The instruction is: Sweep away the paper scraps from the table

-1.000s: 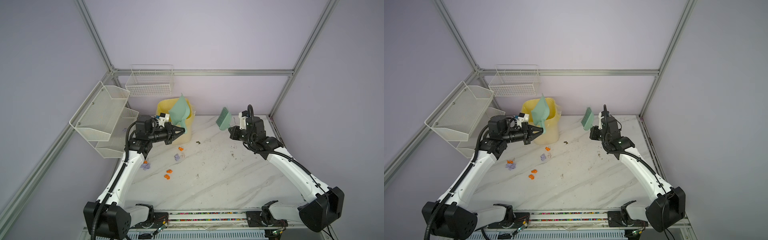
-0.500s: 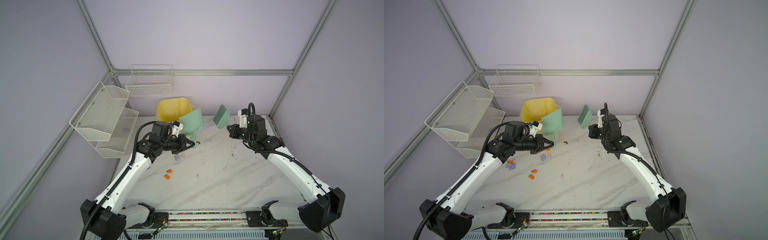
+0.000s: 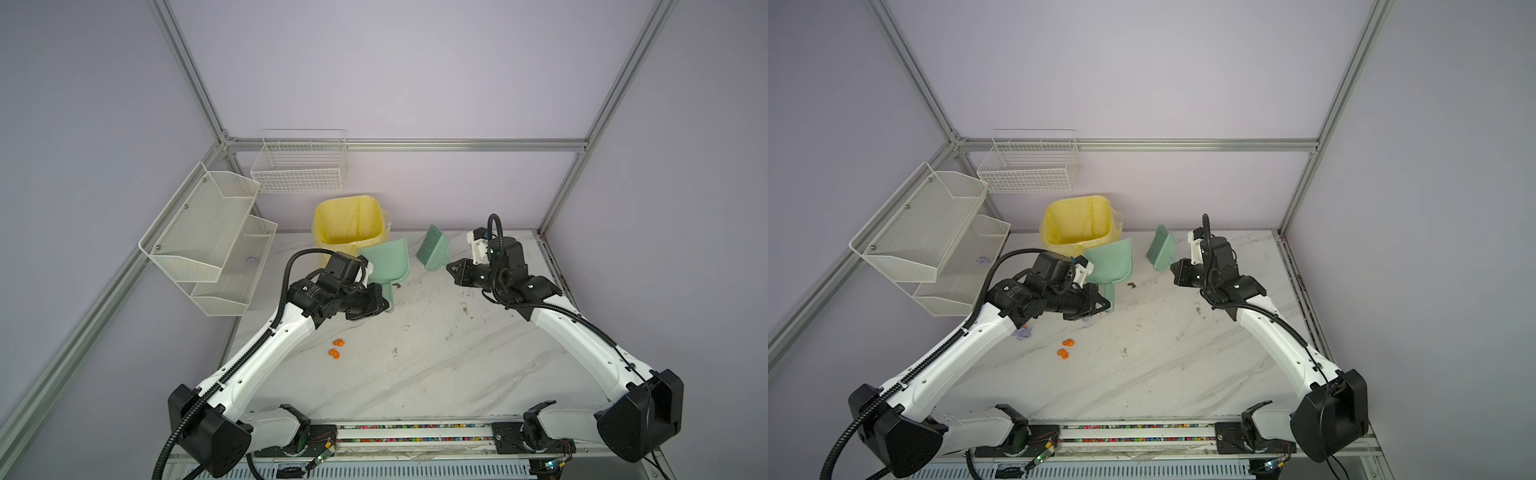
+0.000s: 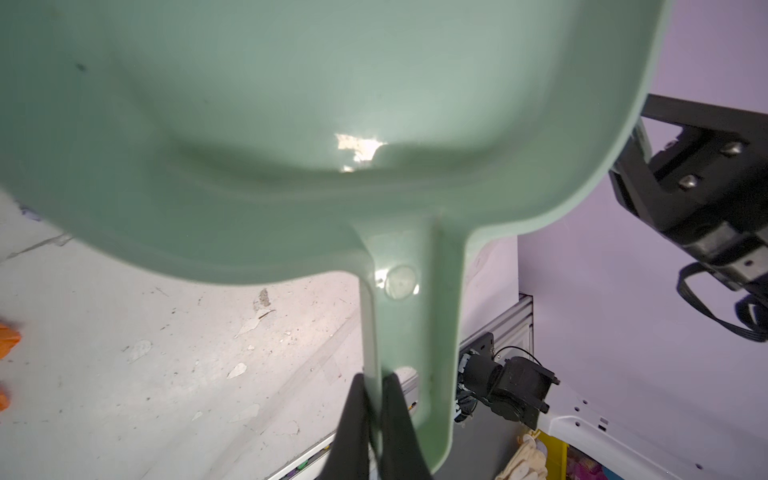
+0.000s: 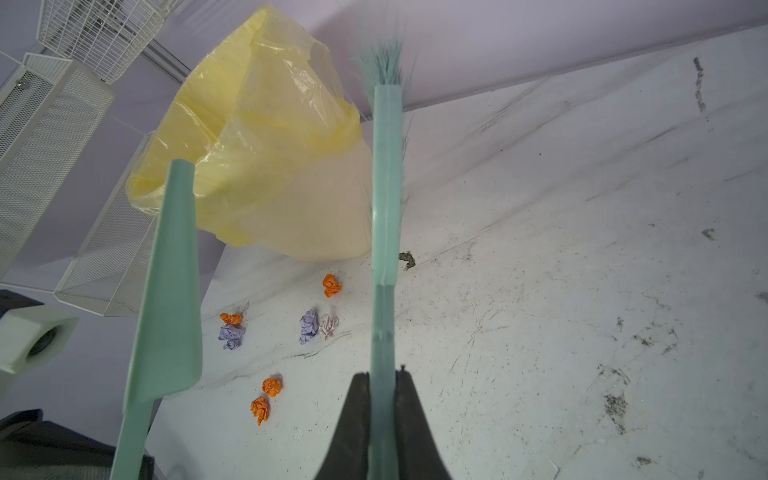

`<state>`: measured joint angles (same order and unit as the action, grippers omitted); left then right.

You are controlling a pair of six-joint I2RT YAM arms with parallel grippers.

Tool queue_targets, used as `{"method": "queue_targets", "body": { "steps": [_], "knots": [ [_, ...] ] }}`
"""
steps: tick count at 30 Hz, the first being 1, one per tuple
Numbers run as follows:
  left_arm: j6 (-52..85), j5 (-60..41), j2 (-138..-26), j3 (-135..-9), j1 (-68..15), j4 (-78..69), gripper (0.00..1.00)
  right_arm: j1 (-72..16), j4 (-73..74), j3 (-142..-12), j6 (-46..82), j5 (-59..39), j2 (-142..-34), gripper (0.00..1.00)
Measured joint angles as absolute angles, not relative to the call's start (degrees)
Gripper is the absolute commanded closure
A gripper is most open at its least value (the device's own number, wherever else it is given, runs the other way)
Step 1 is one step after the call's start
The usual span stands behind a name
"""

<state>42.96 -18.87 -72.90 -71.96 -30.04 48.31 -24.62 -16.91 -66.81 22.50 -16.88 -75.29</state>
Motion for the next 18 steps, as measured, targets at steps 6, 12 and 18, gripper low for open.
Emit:
{"method": "queue_targets", "body": {
  "steps": [6,12,18],
  "knots": [
    [44.45,-13.98,-71.61,-67.79,-30.04,49.39,1.00,-24.64,-16.93,-65.36,23.14,-19.90,-75.29,1.00],
    [46.28,-10.83,-71.55,-64.82,-29.67,50.46,1.00,-24.64,-16.93,-64.25,23.92,-22.52,-76.16,1.00],
    [47.42,-10.07,-69.78,-61.87,-27.29,50.48,1.00,-24.62,-16.64,-61.84,26.30,-24.73,-77.12,1.00]
  ]
}}
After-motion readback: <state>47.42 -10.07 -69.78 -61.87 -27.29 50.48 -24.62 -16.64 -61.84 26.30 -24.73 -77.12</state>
